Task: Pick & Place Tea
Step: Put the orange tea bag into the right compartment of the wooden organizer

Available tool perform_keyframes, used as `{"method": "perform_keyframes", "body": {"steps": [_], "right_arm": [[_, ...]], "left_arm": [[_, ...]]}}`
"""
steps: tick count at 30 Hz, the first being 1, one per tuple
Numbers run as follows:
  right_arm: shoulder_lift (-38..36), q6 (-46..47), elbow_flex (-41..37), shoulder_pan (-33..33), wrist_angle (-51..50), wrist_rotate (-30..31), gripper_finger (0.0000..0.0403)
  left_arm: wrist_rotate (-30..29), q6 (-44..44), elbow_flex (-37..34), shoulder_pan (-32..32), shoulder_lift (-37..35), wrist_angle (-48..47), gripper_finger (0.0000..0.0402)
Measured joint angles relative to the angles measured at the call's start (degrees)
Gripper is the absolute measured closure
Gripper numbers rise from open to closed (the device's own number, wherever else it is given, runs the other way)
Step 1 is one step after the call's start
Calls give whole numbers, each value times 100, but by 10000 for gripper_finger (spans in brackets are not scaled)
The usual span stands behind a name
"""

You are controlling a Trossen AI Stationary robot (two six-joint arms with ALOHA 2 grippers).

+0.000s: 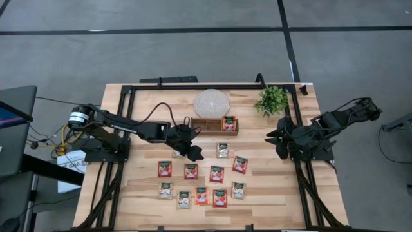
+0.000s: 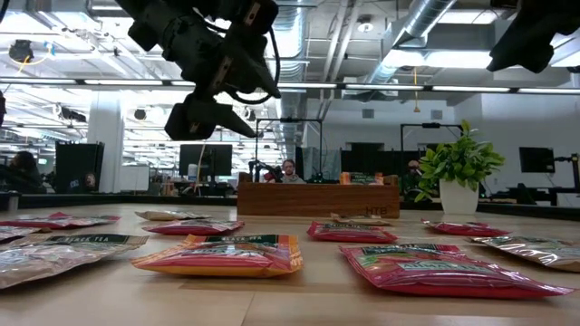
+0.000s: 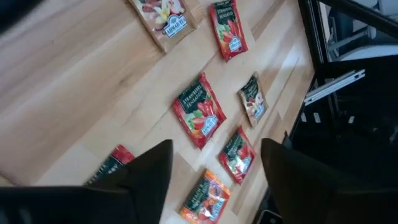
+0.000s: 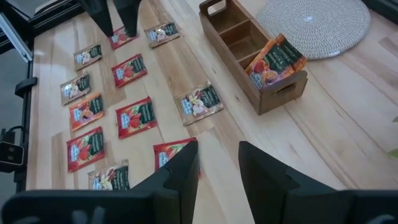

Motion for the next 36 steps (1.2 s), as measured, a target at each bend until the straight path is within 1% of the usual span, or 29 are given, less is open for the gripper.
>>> {"method": "perform_keyframes", "body": {"steps": [3,6,8,15,17,19,22,28,32,36], "right_arm": [[0,0,0,0,-3,0,295],[0,2,0,0,-7,0,295],[0,0,0,0,-9,0,295],[0,4,0,0,-53,-9,295],[0,4,0,0,-55,-9,295],[0,4,0,0,-53,-11,295],[0,7,0,0,-54,-21,295],[0,4,0,0,-55,-24,295],[0,2,0,0,-77,-24,295],[0,2,0,0,-119,-24,295]], "left_arm": [[-98,345,3,-218,0,469,140],[-508,640,280,-614,0,446,133],[-841,805,555,-873,0,148,133],[-1861,1086,1529,-1600,106,-1445,133],[-2050,1185,1749,-1754,238,-1741,133],[-2099,1314,1974,-1840,443,-1801,133],[-2067,1594,2319,-1934,838,-1904,133],[-1593,2224,2956,-1975,1770,-2249,133],[-931,2300,3014,-1973,2168,-2341,133],[-301,2291,3021,-1973,2349,-2399,133]]}}
